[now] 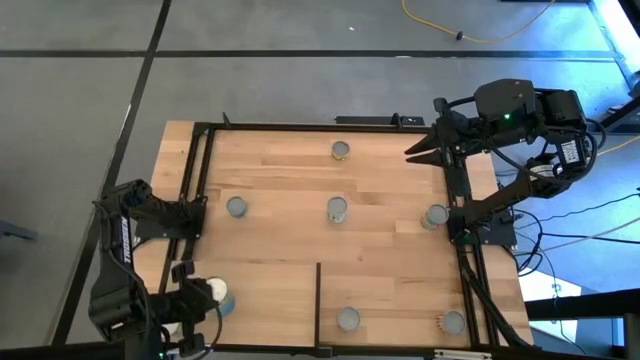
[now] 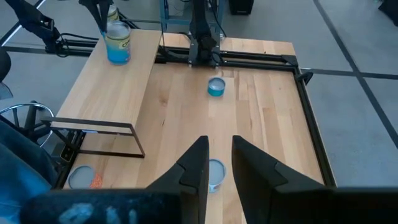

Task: Pick and place cans onto a shelf
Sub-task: Put the canned cherries on the shelf

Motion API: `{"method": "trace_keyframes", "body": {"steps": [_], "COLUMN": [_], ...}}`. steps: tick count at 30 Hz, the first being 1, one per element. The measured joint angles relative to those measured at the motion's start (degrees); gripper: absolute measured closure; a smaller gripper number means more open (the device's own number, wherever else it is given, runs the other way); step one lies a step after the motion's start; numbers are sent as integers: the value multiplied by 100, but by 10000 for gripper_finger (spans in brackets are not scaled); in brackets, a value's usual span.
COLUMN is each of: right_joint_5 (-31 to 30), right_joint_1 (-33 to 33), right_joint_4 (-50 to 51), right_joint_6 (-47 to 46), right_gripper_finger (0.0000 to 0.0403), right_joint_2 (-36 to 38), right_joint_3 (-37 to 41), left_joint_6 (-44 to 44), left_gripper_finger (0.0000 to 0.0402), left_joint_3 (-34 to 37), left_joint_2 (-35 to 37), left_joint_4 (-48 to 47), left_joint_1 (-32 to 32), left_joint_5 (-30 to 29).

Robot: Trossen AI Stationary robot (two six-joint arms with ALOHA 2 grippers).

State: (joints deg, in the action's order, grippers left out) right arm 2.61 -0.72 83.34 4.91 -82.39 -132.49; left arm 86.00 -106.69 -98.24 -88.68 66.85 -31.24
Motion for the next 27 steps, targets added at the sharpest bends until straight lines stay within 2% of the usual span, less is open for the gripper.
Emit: {"method": "trace_keyframes", "body": {"steps": [12,19,23,27], "right_joint_5": [0,0,0,0], "right_joint_1": [1,0,-1,-1], "right_joint_4": [3,3,3,-28], "right_joint_6": [7,-135,-186,-182], "right_gripper_finger": [331,331,331,331], "right_joint_2": [0,0,0,-2], "right_joint_3": [0,0,0,0], "left_joint_6": [236,212,197,190], "left_gripper_finger": [381,362,364,373], "left_joint_3": [2,2,0,0], "left_joint_2": [-7,-7,-4,63], "left_joint_4": [15,8,10,3], "left_joint_1": [-90,-94,-98,-96], "left_joint_5": [99,425,748,816]}}
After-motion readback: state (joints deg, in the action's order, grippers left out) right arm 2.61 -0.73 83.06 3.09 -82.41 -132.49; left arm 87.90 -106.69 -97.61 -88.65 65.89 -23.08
